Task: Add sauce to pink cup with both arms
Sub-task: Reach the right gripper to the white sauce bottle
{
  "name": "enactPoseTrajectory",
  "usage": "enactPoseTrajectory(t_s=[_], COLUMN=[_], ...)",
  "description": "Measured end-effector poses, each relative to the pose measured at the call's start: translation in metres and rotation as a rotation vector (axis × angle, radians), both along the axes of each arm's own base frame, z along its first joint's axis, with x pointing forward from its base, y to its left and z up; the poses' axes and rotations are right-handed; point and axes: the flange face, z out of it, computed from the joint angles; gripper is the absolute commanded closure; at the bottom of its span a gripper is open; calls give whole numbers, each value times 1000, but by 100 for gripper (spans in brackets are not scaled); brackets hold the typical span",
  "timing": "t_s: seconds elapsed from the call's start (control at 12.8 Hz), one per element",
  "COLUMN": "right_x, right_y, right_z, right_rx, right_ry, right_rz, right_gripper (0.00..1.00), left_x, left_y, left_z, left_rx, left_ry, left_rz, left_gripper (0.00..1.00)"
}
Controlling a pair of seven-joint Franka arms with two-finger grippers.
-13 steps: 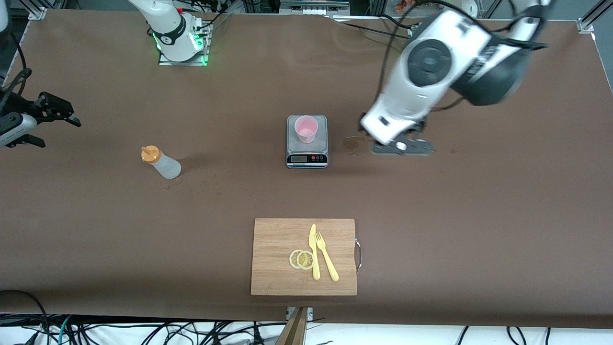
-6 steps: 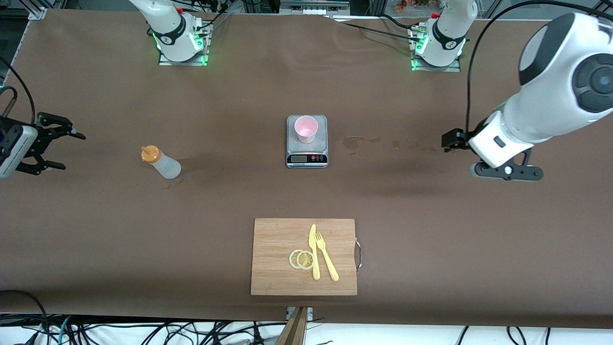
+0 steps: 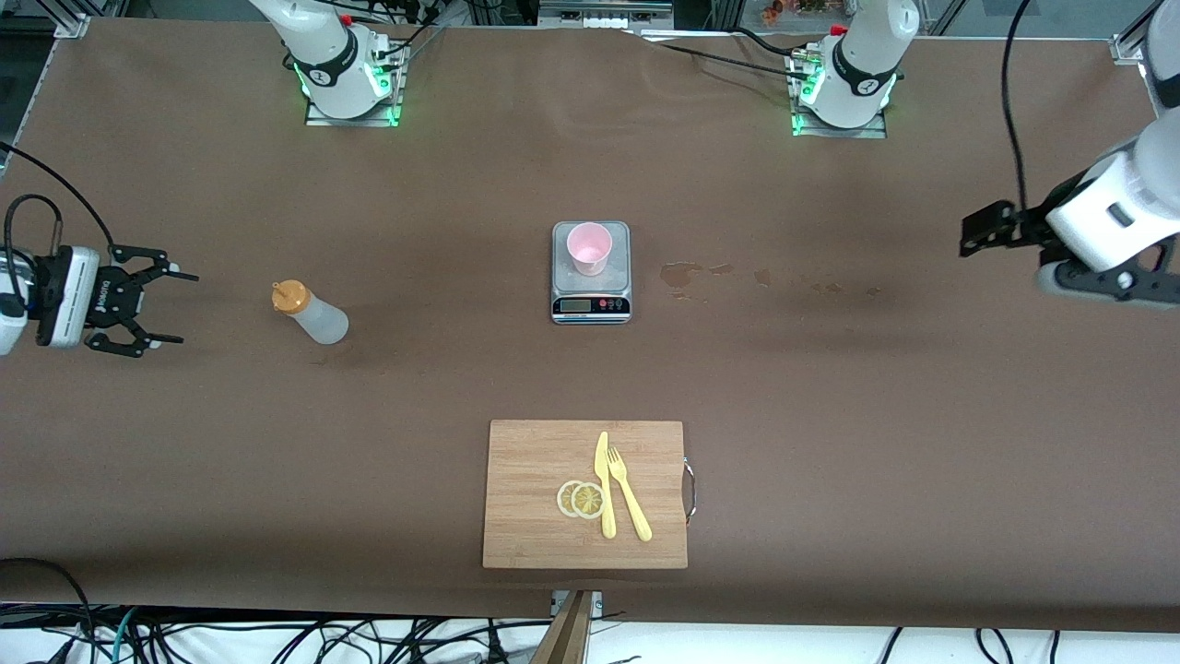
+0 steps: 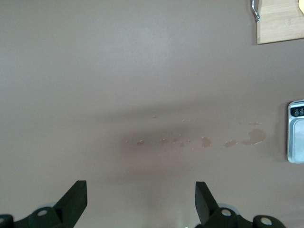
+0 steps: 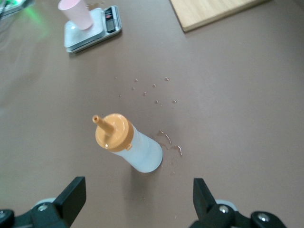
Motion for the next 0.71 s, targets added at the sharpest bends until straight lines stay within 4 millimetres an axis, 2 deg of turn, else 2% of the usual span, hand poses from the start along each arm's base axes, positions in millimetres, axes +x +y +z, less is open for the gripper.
enactPoseTrajectory(t_s=[0.16,0.31,0.55,0.71], right_x=[-5,-15,-32,-45], right_y=[-12,-16,-9,-3], right_z=[-41,-76,-122,-143], right_rx=[87,181,291,335], right_ry=[-54,-90,-128,-139], right_rz=[72,124,179,202], right_gripper=[0,0,0,0], left_x=[-25,-46,-52,-51], left_y=[8,5,-8,-3], left_z=[3,0,4,8], left_rx=[-1,4,11,5], left_ry=[-61,-78,-97,-112], left_rz=[3,-2,-22,-15], left_gripper=[0,0,0,0])
